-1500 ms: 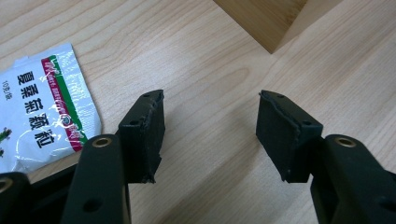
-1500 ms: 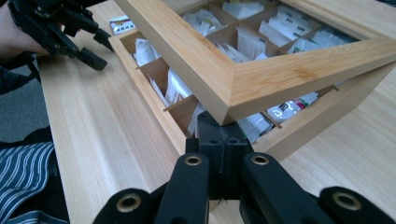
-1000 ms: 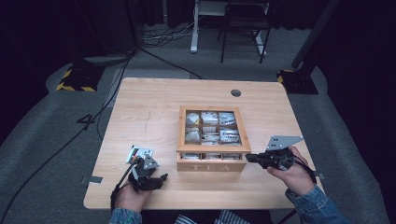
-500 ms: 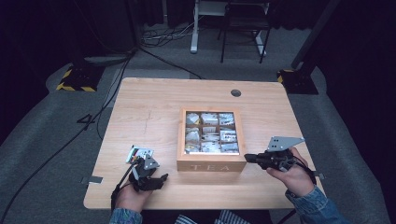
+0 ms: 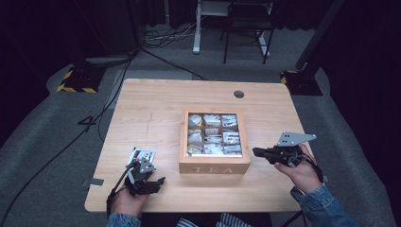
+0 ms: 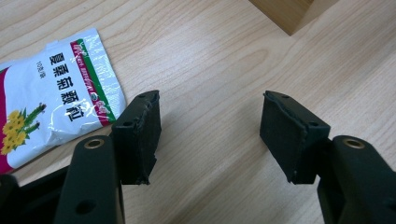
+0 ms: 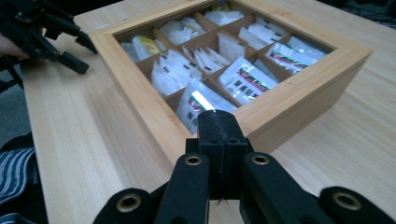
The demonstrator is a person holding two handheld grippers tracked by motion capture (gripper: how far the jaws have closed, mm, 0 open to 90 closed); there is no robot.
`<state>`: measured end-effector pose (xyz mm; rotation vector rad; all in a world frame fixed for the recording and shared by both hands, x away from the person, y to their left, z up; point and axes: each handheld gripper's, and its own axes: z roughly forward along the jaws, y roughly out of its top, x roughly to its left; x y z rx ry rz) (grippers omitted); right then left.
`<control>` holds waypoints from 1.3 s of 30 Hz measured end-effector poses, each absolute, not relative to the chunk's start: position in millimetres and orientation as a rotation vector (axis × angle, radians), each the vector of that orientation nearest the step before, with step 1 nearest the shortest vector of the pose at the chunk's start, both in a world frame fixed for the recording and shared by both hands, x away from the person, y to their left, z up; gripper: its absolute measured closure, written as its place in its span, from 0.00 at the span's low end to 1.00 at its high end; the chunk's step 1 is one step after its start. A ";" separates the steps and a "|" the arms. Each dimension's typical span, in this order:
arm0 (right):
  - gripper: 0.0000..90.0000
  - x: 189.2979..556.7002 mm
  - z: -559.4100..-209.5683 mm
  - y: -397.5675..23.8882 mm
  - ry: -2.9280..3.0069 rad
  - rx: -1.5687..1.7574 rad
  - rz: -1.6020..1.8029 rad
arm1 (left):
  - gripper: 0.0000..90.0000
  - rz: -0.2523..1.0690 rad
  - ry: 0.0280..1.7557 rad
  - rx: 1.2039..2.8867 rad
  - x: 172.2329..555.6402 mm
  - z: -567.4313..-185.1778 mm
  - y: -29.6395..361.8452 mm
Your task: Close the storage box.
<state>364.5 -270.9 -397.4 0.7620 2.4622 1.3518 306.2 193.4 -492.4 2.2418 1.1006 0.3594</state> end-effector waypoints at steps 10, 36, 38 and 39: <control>1.00 377.0 -399.2 -297.2 2.368 0.835 1.367 | 0.43 0.355 1.107 2.244 302.5 -492.1 200.9; 1.00 407.8 -435.1 -349.7 2.271 1.068 1.249 | 0.43 0.385 1.112 2.201 295.3 -495.5 227.3; 1.00 411.0 -440.9 -352.6 2.277 1.087 1.227 | 0.43 0.379 1.120 2.197 295.2 -495.6 228.1; 1.00 412.1 -443.4 -353.5 2.278 1.101 1.219 | 0.43 0.386 1.120 2.196 295.4 -495.6 228.6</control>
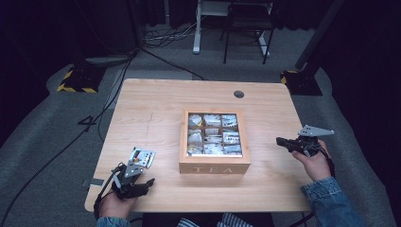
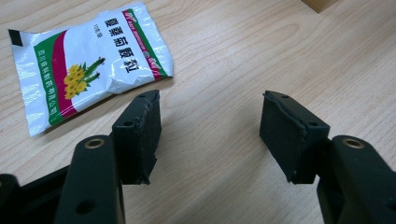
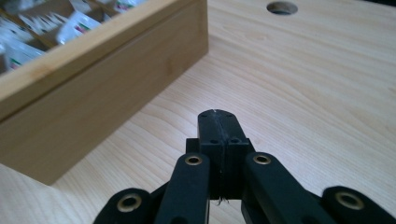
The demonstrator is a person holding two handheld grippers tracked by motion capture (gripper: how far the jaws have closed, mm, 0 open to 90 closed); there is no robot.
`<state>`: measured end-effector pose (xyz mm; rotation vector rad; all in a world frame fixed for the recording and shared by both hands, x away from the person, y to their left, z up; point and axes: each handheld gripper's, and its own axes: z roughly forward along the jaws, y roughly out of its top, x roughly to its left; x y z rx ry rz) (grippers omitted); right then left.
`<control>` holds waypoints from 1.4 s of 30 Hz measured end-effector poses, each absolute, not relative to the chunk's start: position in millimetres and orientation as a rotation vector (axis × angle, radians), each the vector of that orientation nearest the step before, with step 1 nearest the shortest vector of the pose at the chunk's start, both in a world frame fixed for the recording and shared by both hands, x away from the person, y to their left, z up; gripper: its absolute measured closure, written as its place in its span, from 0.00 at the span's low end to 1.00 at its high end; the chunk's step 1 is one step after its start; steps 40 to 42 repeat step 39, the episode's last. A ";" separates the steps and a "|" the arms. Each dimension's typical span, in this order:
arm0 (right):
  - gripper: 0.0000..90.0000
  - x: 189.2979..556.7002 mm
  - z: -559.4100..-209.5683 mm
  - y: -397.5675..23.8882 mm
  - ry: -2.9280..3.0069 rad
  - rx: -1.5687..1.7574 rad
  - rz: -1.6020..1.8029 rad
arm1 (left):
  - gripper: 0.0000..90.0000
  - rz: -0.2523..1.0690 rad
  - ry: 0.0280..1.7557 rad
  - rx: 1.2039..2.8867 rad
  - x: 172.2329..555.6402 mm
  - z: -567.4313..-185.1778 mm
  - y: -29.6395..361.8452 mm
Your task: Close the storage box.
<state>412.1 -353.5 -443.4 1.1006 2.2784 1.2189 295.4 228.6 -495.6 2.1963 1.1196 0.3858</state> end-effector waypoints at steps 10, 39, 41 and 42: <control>1.00 421.5 -467.4 -359.2 2.298 1.124 1.115 | 0.43 0.392 1.131 2.180 296.3 -496.6 230.7; 0.89 421.4 -502.3 -355.4 2.279 1.110 1.059 | 0.43 0.409 1.135 2.167 300.3 -497.9 231.3; 0.89 421.4 -502.3 -355.4 2.279 1.110 1.059 | 0.43 0.409 1.135 2.167 300.3 -497.9 231.3; 0.89 421.4 -502.3 -355.4 2.279 1.110 1.059 | 0.43 0.409 1.135 2.167 300.3 -497.9 231.3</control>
